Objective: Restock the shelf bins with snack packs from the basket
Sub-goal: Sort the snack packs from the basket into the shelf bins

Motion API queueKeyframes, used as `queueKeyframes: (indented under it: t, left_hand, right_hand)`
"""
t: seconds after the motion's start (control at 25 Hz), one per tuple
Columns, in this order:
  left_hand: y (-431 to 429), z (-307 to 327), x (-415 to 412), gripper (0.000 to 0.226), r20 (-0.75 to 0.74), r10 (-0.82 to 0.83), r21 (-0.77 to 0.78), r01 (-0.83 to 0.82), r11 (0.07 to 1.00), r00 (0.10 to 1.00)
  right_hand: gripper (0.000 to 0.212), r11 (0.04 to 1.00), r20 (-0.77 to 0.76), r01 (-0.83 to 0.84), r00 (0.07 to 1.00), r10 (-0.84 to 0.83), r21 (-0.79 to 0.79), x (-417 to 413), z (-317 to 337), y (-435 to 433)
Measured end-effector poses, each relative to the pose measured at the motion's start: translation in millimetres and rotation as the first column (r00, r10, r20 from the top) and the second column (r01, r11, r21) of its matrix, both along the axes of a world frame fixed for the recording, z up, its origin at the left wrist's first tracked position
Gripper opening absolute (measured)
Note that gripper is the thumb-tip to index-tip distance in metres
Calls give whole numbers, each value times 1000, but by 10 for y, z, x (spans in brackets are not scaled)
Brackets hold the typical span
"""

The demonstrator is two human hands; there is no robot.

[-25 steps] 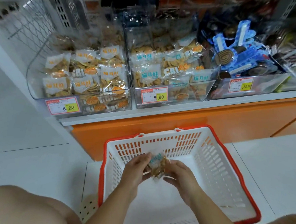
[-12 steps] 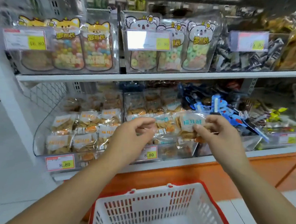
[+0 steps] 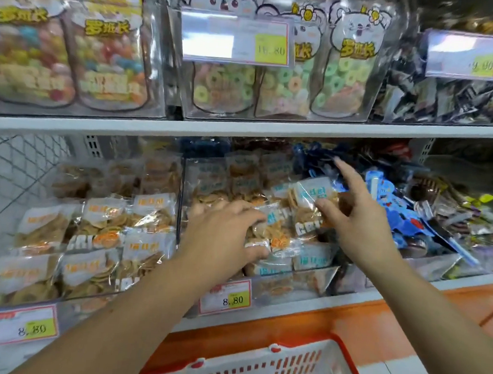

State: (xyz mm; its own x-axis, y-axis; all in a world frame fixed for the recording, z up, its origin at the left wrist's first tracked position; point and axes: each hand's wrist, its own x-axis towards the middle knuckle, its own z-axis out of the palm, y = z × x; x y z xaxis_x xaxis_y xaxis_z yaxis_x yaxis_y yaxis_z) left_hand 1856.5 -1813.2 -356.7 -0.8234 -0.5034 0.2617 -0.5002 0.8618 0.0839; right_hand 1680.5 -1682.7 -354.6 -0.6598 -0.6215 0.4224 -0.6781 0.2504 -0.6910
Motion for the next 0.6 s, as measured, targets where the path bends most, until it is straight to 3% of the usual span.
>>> queueKeyframes:
  t: [0.08,0.16,0.32,0.44,0.6]
  left_hand:
    - [-29,-18,-30,63,24,8,-9,-8,1000,1000]
    - [-35,-30,-31,64,34,25,-22,-24,999,999]
    - [-29,-26,-9,64,38,37,-32,-36,999,999]
    - [-21,-32,29,63,50,36,-55,-33,998,998]
    - [-8,-48,49,63,48,32,-65,-29,997,998]
  right_hand:
    - [47,992,-240,-20,970,49,123,-13,-62,-4]
    - [41,978,-481,11,872,92,207,-23,-118,-17]
    - [46,936,-466,-4,866,179,352,-146,-87,45]
    - [45,934,-523,-50,817,242,355,-156,-131,91]
    - [40,966,-693,135,718,57,220,-107,-53,86]
